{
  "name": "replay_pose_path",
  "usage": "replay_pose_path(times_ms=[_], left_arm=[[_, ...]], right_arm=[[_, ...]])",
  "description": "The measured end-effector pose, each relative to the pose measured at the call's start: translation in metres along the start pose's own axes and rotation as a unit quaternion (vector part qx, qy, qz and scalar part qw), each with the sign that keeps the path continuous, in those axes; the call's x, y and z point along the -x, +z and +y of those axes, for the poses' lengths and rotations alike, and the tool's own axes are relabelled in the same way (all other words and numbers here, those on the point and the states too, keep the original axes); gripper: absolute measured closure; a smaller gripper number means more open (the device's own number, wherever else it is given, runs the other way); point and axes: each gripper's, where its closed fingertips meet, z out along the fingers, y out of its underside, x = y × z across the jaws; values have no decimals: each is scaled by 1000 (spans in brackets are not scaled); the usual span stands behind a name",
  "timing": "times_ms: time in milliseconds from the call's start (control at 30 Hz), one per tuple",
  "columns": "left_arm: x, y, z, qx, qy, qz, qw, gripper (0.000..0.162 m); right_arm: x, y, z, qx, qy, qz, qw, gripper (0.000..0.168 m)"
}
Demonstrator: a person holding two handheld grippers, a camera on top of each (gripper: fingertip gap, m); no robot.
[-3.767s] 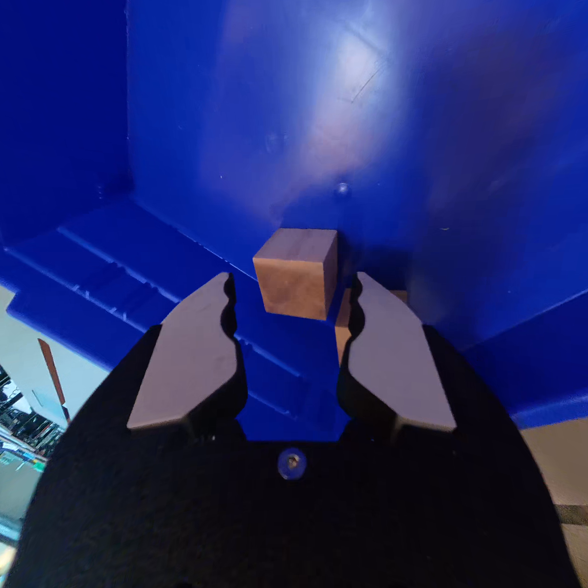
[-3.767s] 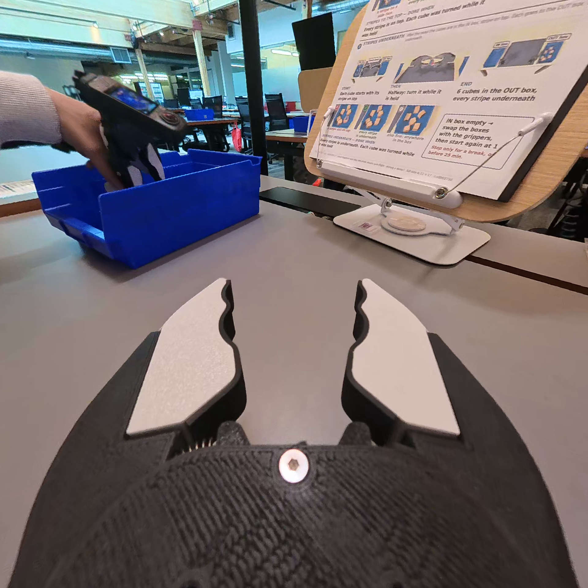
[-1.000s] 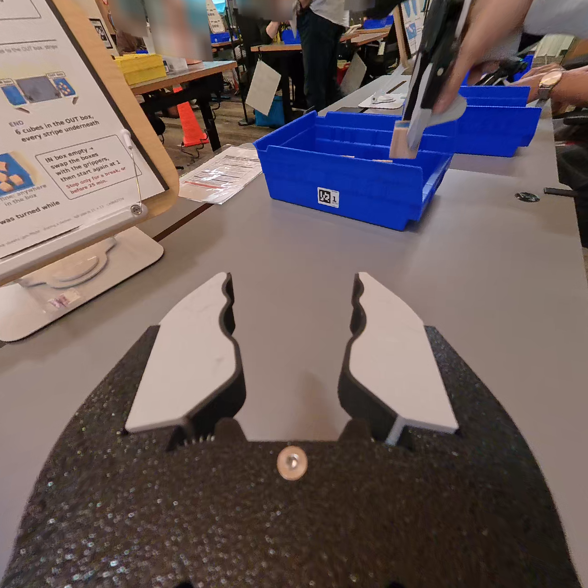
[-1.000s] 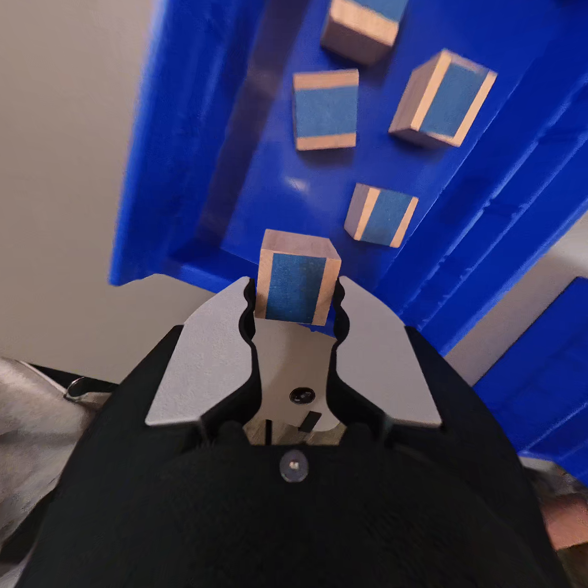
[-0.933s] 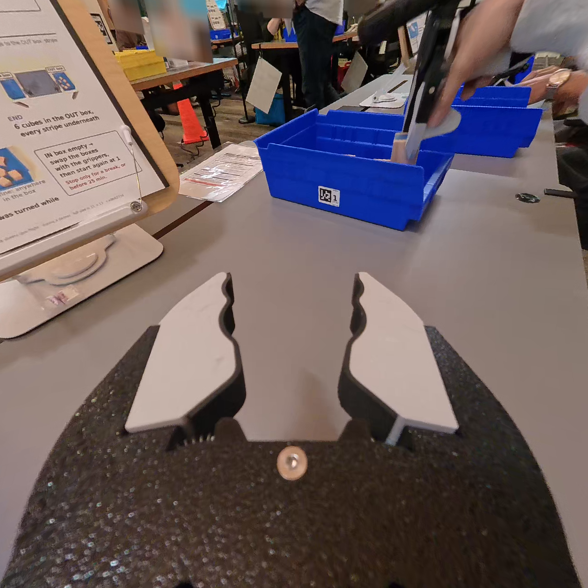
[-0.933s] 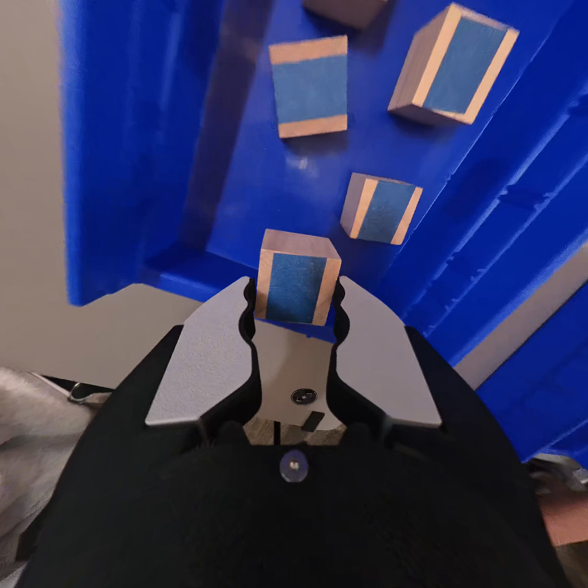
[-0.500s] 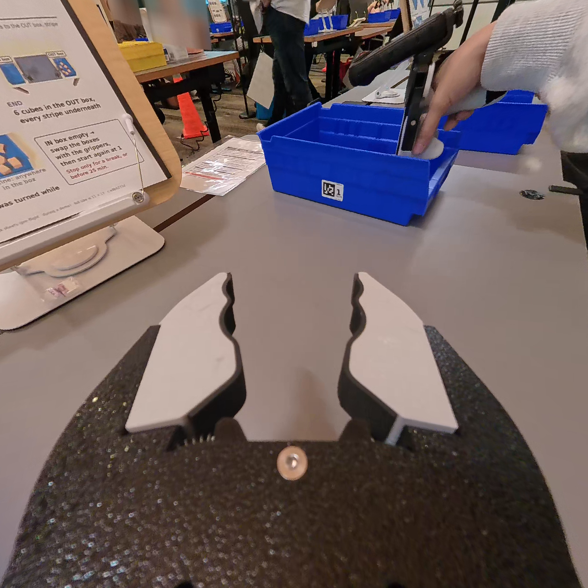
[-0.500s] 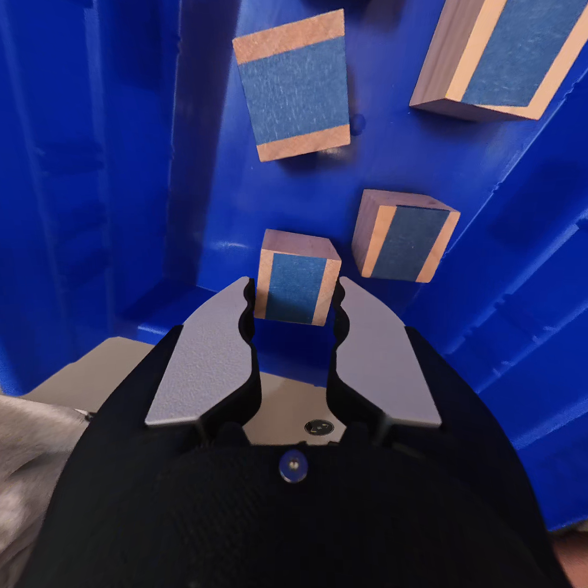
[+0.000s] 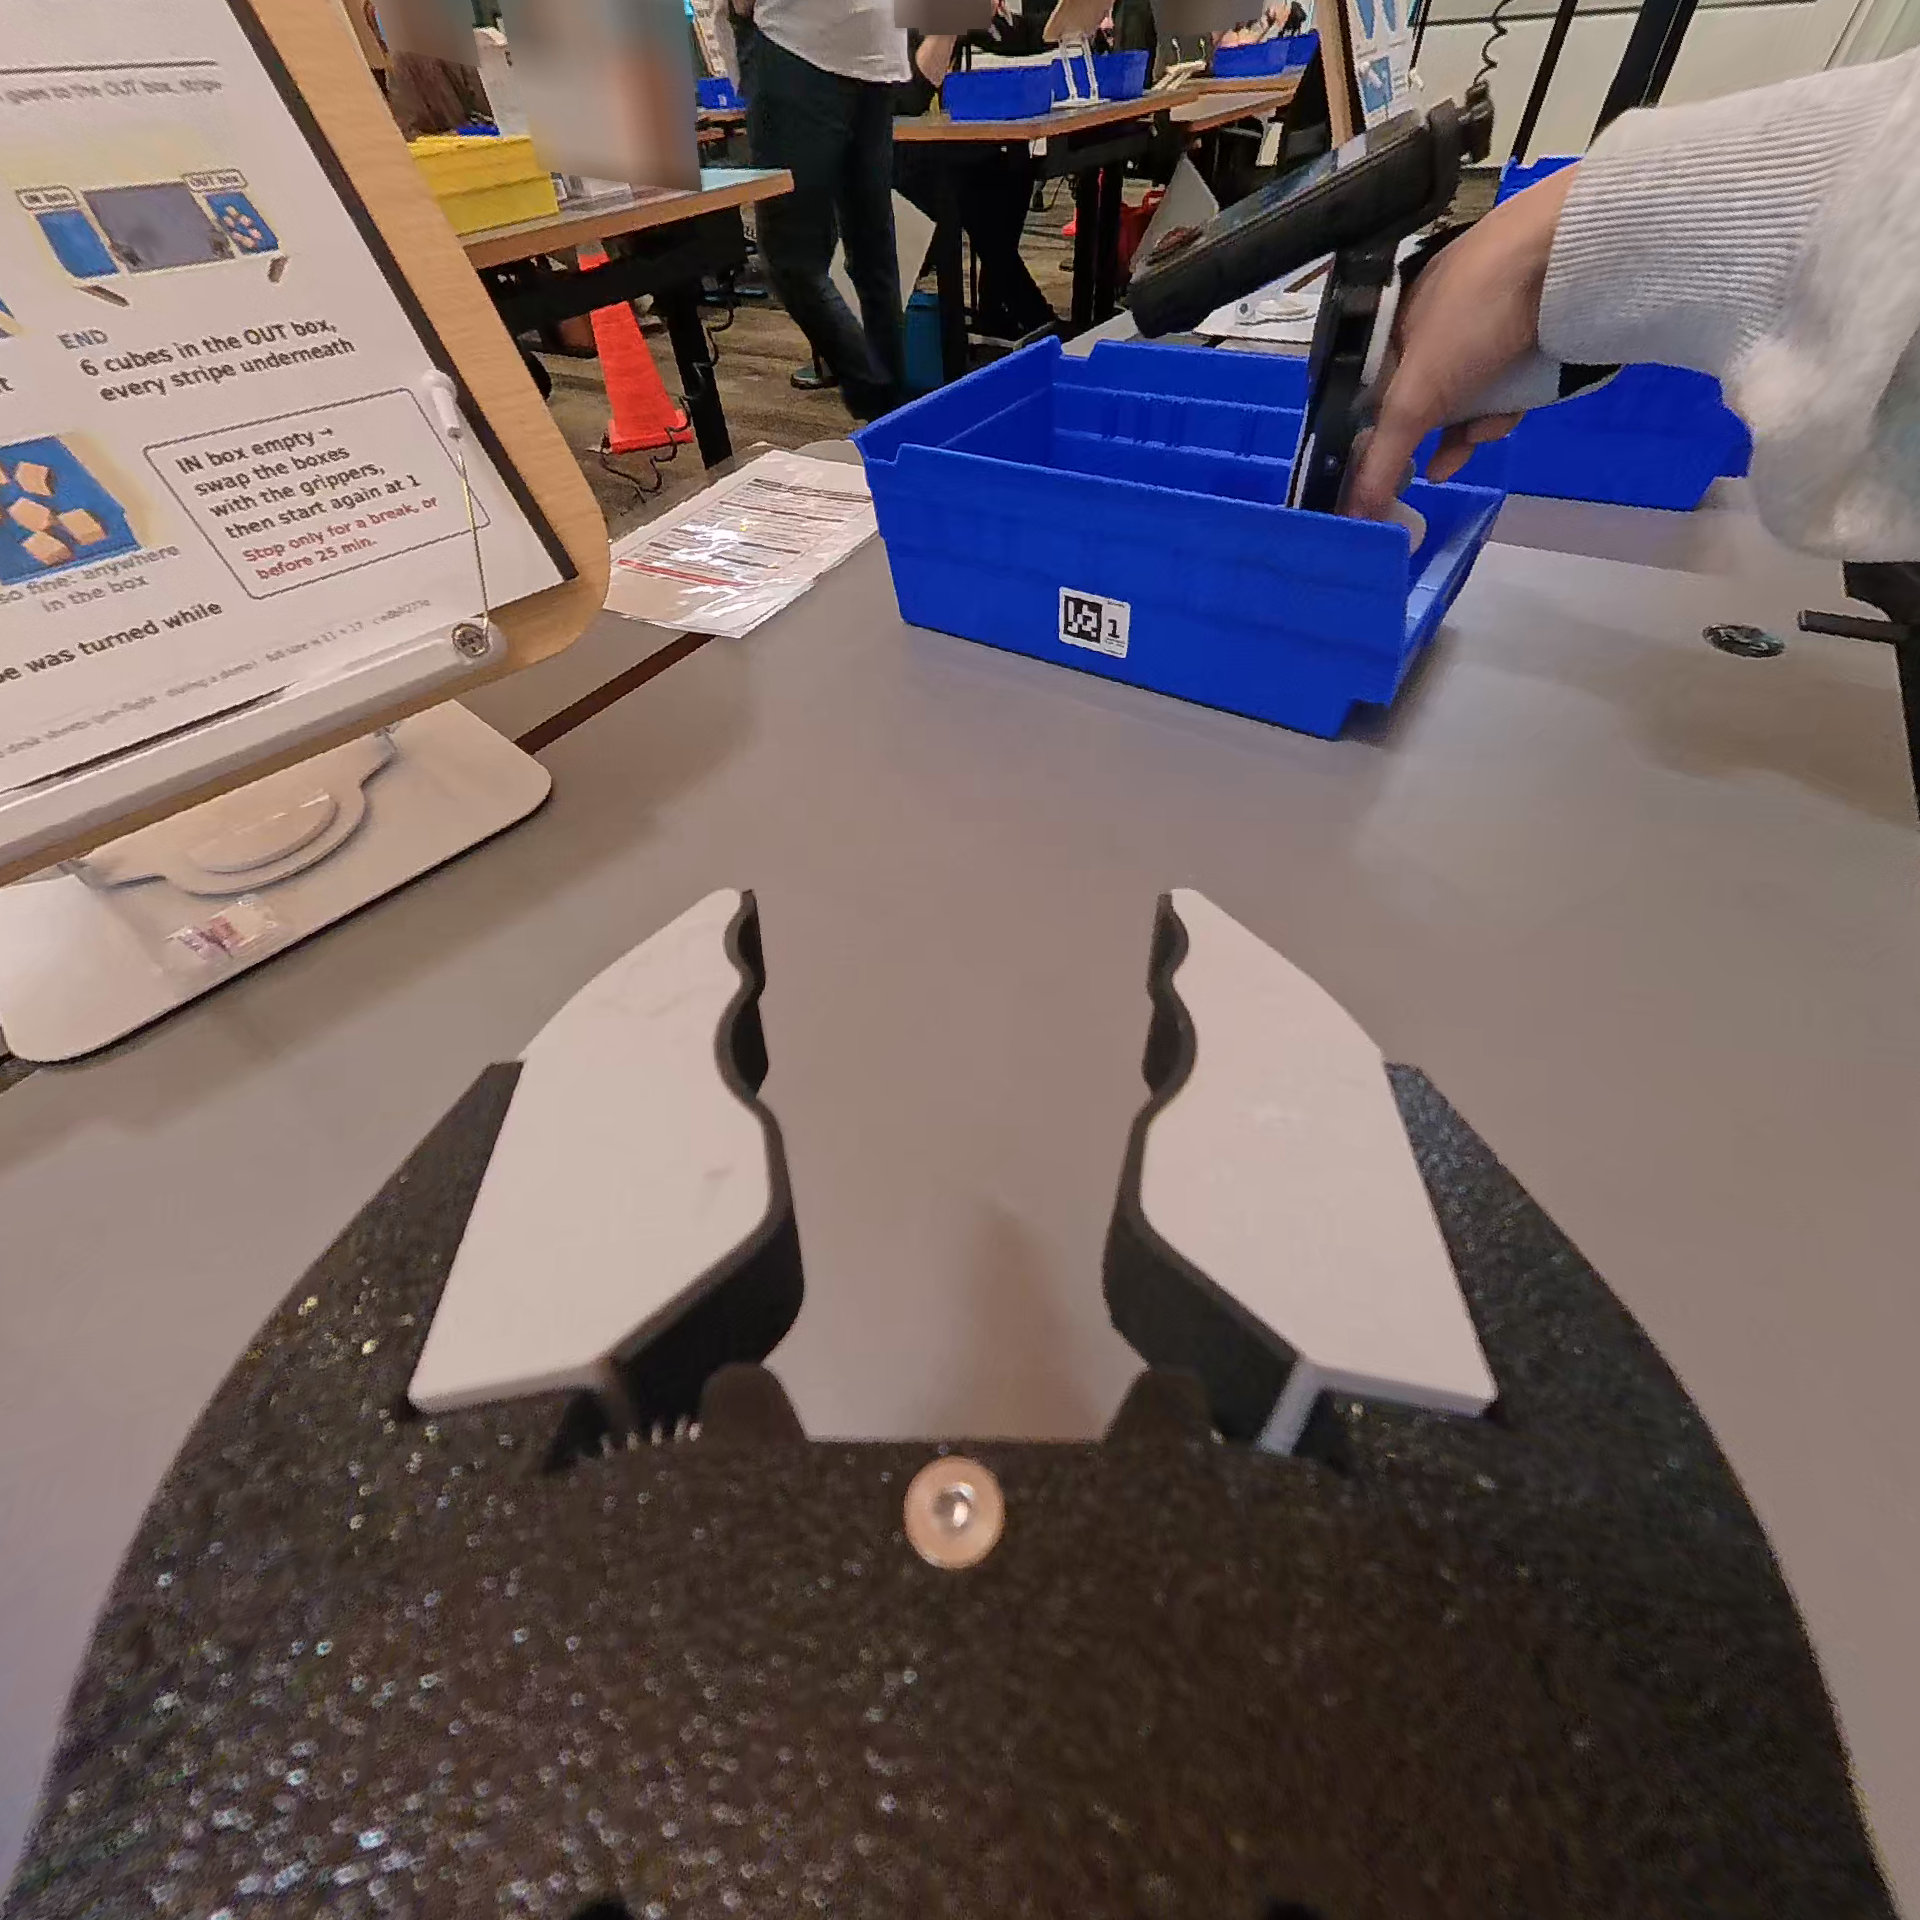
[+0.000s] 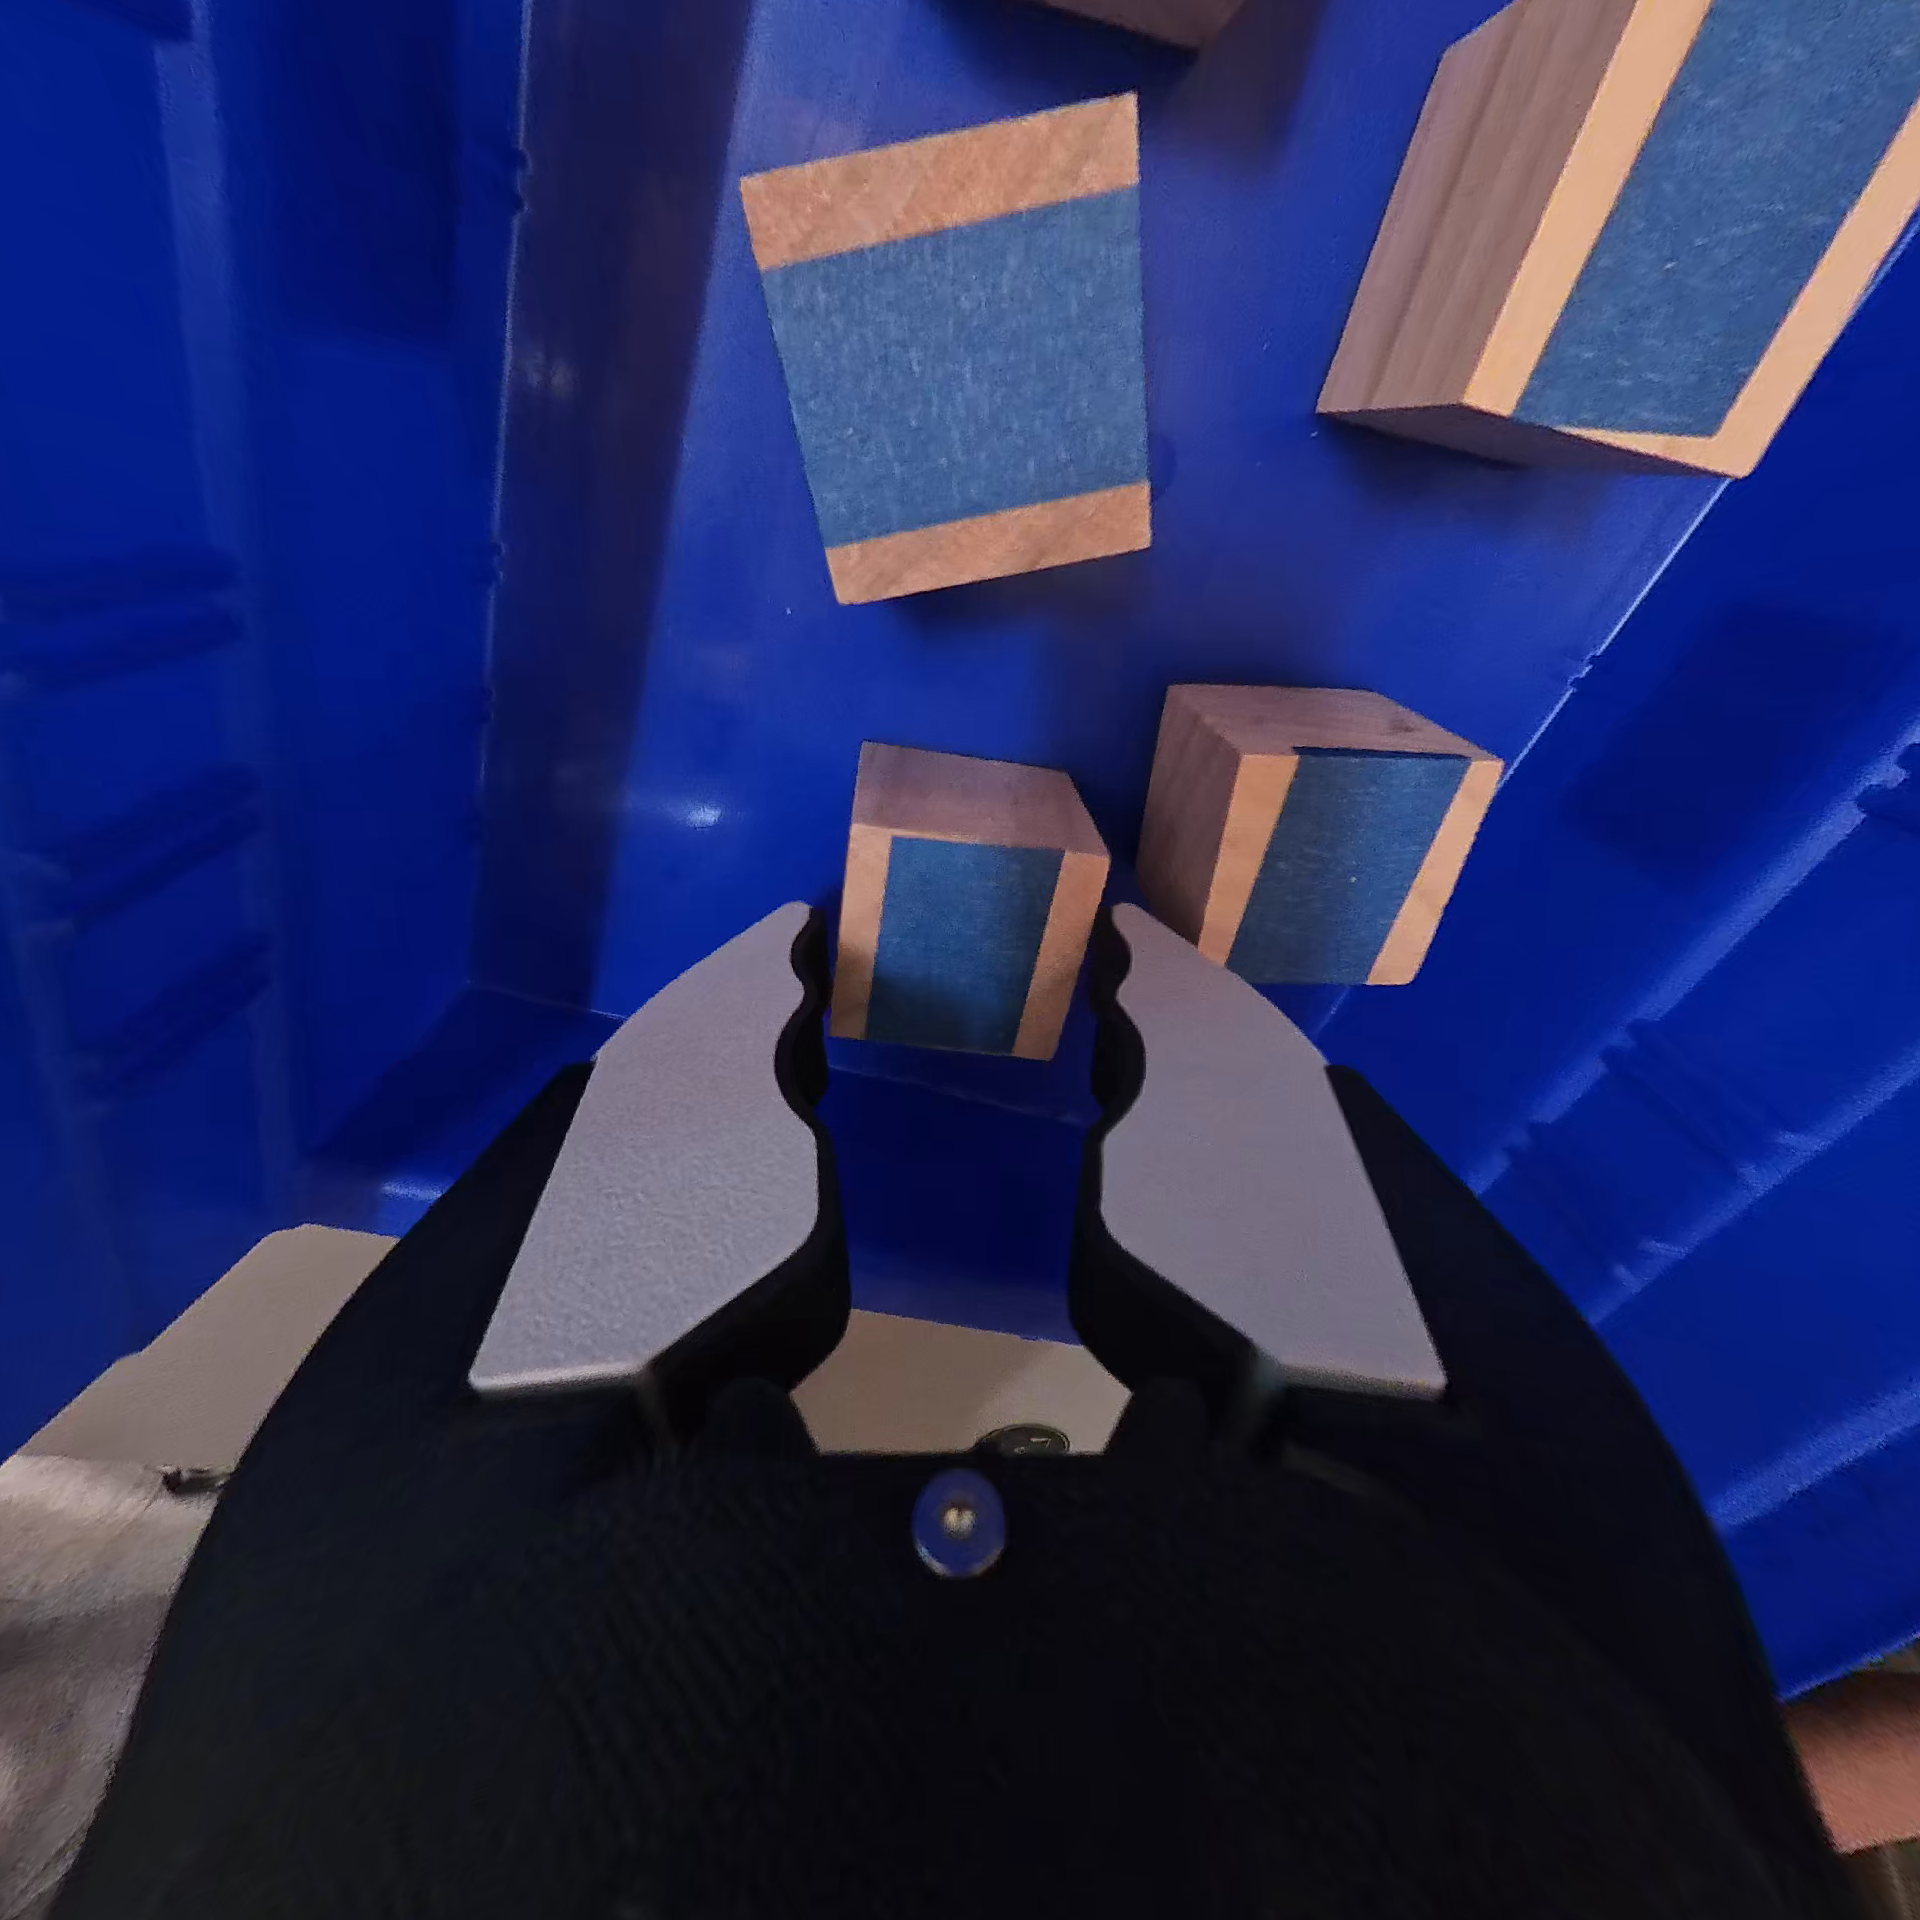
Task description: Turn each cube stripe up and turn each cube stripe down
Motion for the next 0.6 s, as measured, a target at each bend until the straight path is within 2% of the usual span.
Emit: replay_pose_path(times_ms=[133, 233, 300, 400, 467, 600], left_arm=[[7, -8, -2, -5, -3, -11, 1000, 91], [22, -21, -4, -6, -10, -35, 999, 91], [40, -36, -4, -2, -17, -64, 998, 91], [71, -66, 0, 8, -37, -113, 993, 90], [93, -90, 8, 36, -39, -144, 988, 90], [151, -151, 43, 182, 1, -203, 962, 88]], right_arm=[[4, -26, -11, -57, -11, 13, 998, 99], [15, -67, -26, -161, -26, 22, 986, 91], [33, -102, -39, -254, -46, 24, 966, 87], [79, -156, -56, -413, -89, 7, 906, 87], [120, -177, -57, -493, -125, -17, 861, 86], [201, -175, -51, -600, -184, -61, 776, 85]])
